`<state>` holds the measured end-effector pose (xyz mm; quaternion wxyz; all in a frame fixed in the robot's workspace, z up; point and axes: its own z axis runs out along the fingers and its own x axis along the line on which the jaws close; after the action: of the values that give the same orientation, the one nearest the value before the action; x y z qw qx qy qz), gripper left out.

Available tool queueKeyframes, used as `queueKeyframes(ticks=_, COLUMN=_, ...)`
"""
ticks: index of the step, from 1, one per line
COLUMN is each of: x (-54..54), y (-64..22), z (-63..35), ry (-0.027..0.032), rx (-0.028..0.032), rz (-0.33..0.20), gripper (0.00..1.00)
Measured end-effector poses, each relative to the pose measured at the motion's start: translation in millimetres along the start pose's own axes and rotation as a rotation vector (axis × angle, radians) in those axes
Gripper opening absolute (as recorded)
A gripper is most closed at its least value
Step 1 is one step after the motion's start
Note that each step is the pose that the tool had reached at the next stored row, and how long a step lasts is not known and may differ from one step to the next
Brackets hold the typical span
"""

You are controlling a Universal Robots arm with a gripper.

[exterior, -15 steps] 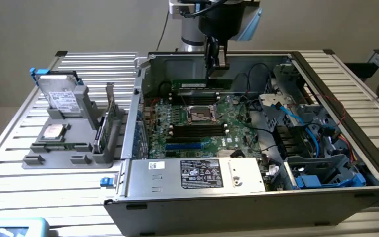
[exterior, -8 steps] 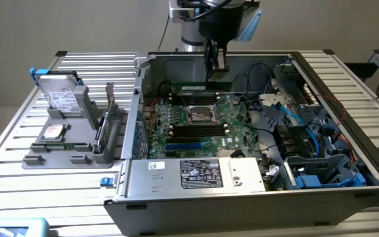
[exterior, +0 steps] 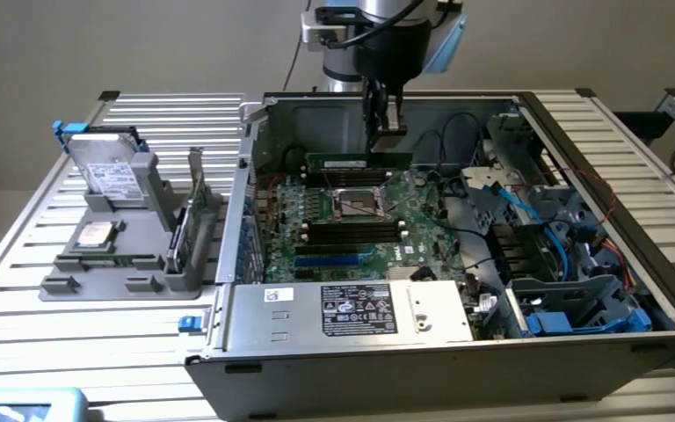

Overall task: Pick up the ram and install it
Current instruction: 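Insert the ram into the slot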

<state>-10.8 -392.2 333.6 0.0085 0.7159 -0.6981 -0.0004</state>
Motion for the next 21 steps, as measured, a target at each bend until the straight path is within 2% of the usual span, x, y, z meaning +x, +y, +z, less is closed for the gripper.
queueKeyframes(ticks=4, x=-0.1, y=-0.1, z=6.0, ry=0.0005, rx=0.0005, rz=0.0, gripper=0.14)
queueKeyframes(ticks=12, x=1.8, y=-0.1, z=11.5, ry=0.0004, rx=0.0005, rz=0.0, gripper=0.14)
queueKeyframes(ticks=21, x=1.8, y=-0.3, z=27.4, ry=0.0042, rx=0.0004, rz=0.0, gripper=0.14)
